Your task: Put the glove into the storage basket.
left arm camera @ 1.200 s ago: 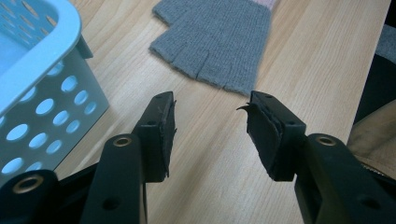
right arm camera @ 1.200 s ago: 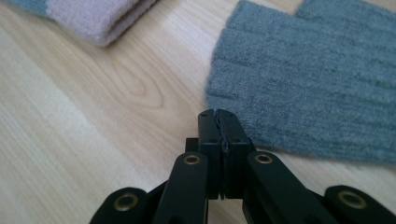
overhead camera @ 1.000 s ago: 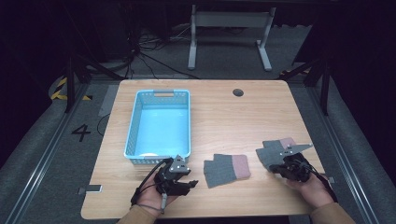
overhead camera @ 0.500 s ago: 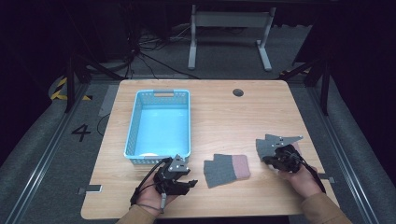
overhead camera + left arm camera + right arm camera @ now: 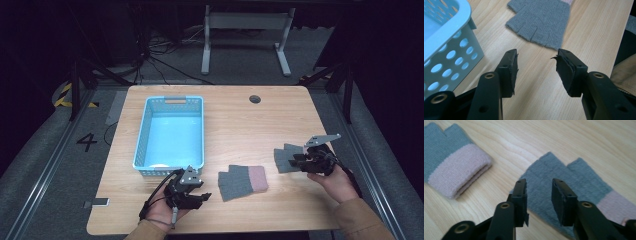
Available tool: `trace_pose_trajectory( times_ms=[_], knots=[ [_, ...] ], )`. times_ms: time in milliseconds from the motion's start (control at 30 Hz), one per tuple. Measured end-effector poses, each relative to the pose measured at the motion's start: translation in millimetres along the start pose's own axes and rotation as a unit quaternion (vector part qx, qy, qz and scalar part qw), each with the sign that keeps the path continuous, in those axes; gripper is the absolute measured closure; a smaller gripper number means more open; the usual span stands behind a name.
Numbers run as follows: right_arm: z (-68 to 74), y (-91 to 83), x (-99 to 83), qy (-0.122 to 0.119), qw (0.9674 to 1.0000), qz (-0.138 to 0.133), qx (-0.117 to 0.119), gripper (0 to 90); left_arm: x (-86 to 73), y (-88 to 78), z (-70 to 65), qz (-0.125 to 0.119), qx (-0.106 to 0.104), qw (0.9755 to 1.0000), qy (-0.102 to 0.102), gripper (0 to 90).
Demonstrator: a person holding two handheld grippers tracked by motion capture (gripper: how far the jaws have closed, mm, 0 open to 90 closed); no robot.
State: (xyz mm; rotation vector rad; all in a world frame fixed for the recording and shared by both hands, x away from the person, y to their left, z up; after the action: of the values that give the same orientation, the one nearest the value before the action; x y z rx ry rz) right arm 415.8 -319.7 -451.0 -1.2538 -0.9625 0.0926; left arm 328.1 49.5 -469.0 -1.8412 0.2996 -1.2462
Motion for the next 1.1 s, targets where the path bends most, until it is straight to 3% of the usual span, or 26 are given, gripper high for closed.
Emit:
trace_pose_trajectory(
  times_ms=[200, 367, 467, 667, 900, 1100],
  knots=[
    [-26.6, 1.4, 3.8, 0.007, 0.9996, 0.015, -0.022, 48.2, -0.8, -0.5, -0.3, 0.002, 0.002, 1.0, 0.001, 52.2],
    [-43.5, 9.3, -0.5, 0.02, 0.9989, 0.027, -0.033, 44.1, -0.8, -0.9, 1.5, -0.002, 0.001, 1.0, -0.003, 52.2],
    [-50.3, 17.1, -6.9, 0.028, 0.9978, 0.049, -0.036, 43.1, -1.1, -0.7, 0.9, -0.002, -0.001, 1.0, -0.005, 52.2],
    [-54.7, 25.4, -10.7, 0.03, 0.997, 0.059, -0.039, 40.2, -1.1, -0.3, 0.9, 0.0, 0.0, 1.0, -0.004, 52.2],
    [-51.0, 32.6, -12.5, 0.011, 0.996, 0.069, -0.055, 34.4, -1.0, -0.2, 0.1, -0.001, -0.001, 1.0, -0.003, 52.2],
    [-48.9, 33.6, -12.2, 0.024, 0.9944, 0.083, -0.061, 36.9, -1.0, 0.0, -0.9, 0.003, 0.0, 1.0, 0.0, 52.2]
  ],
)
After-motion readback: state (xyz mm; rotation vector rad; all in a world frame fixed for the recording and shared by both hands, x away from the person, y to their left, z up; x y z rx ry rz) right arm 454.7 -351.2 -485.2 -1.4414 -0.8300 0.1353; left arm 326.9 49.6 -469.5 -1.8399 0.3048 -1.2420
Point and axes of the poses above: each handheld gripper's, and its own axes: y roughly forward along the jaws, x roughly out of its top, z roughly to its left, the point moved 6 cm from there along y, roughly forward along the jaws, and after that the axes turned 4 degrees about z, right-handed, at the moved point
